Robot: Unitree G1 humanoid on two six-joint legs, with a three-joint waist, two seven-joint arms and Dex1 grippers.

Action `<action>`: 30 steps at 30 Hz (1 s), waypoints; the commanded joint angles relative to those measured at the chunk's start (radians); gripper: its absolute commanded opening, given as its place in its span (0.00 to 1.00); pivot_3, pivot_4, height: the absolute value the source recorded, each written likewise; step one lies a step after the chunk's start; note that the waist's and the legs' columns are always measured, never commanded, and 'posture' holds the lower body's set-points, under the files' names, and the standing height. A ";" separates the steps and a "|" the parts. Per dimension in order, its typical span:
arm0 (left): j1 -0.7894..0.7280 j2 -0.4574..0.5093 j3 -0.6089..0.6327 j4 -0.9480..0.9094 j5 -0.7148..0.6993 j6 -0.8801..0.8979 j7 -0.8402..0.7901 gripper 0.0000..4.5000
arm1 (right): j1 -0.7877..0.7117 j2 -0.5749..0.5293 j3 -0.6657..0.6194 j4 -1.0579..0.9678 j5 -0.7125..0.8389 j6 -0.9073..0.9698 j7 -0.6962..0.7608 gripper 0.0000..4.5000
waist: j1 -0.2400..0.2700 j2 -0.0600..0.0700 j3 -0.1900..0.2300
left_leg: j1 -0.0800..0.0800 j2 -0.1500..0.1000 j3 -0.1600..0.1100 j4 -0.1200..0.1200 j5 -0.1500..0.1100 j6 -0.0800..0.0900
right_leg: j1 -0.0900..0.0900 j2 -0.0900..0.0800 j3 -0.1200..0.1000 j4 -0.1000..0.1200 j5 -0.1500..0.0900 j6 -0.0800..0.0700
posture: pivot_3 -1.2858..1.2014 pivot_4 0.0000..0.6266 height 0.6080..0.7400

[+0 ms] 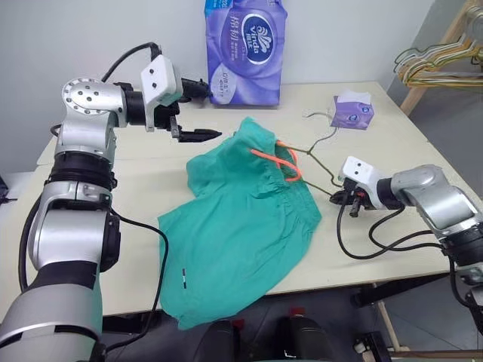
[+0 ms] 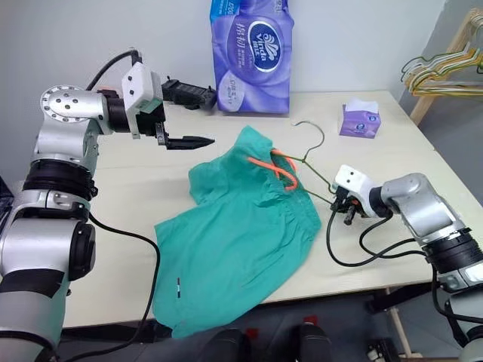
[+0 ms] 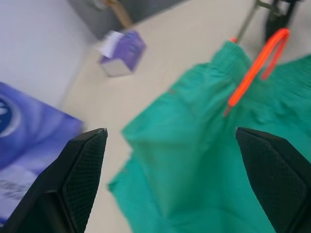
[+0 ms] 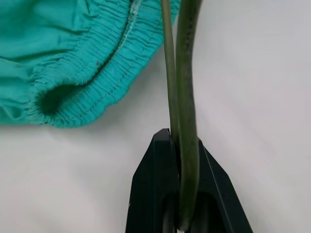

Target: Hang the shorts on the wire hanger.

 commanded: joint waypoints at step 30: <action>-0.107 -0.162 -0.130 0.203 0.317 -0.216 0.196 0.81 | -0.208 0.091 0.003 -0.175 -0.318 -0.162 -0.004 0.00 | -0.001 0.000 -0.002 | 0.000 0.000 0.000 0.001 0.000 -0.001 | 0.000 0.000 0.000 0.003 0.001 -0.001 | 0.54 0.06 1.00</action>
